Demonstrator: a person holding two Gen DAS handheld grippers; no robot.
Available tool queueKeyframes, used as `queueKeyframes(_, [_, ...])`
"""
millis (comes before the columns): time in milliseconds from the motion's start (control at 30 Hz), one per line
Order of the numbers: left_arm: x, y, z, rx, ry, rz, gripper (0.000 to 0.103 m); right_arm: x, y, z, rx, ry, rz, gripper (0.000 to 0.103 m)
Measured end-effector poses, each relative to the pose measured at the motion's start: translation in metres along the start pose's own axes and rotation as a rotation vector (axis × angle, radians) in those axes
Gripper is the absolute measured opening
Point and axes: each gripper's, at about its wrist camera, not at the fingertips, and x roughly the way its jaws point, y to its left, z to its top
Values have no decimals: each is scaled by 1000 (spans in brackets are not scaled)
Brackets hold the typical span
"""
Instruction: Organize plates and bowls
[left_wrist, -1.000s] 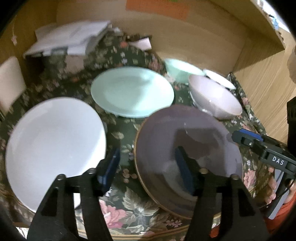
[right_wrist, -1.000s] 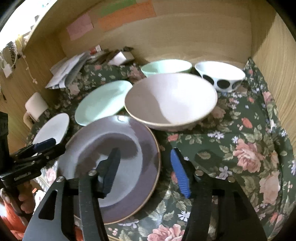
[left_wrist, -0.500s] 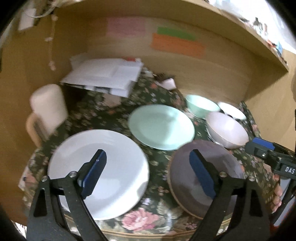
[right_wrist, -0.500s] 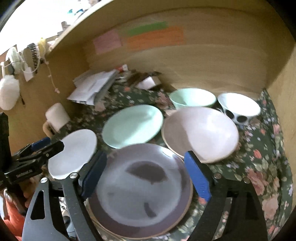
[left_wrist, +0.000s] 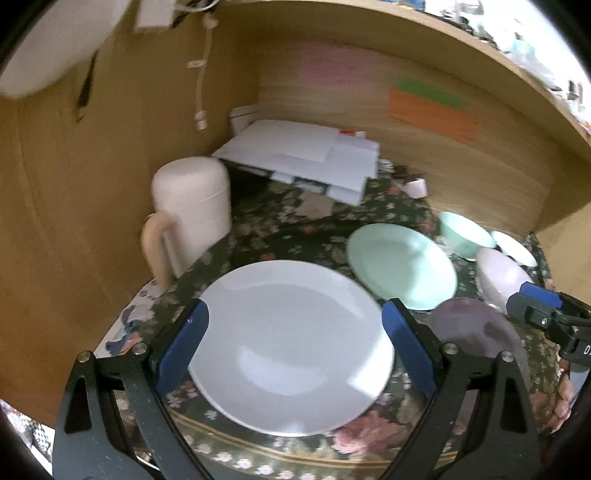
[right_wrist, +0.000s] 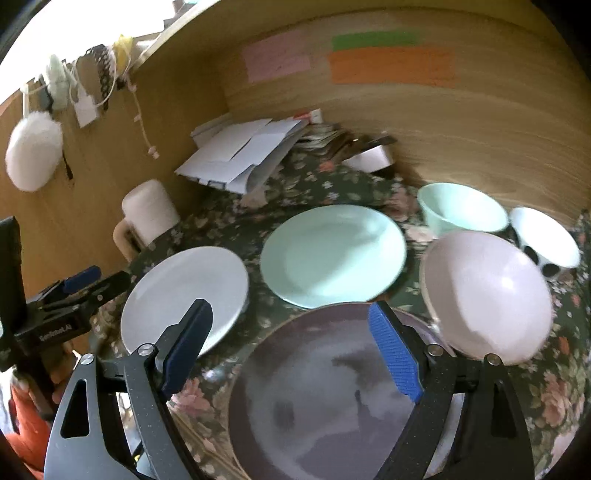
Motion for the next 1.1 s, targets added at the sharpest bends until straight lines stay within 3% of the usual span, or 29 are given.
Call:
queueKeyframes(300, [22,39,-15,-66,74,55,96,42,24,8,-65,93,22,85])
queueKeyframes(633, [42,71,-28,-111,139,54,96,87,45,13,-106,198,33,85])
queueKeyframes(700, [44,74,-31,-108,148,52,89,96,50,13,-113,219,38,85])
queueKeyframes(767, [43,74,-33,-90,146,59,86,104,53,13,-119,238,39,78])
queueKeyframes(833, [44,72,-33,-74,143,59,82,113,57,12,-131,263,44,64])
queueKeyframes(1100, [42,73,-35,-86,169,-7,58,131,62,12,-135,326,51,48])
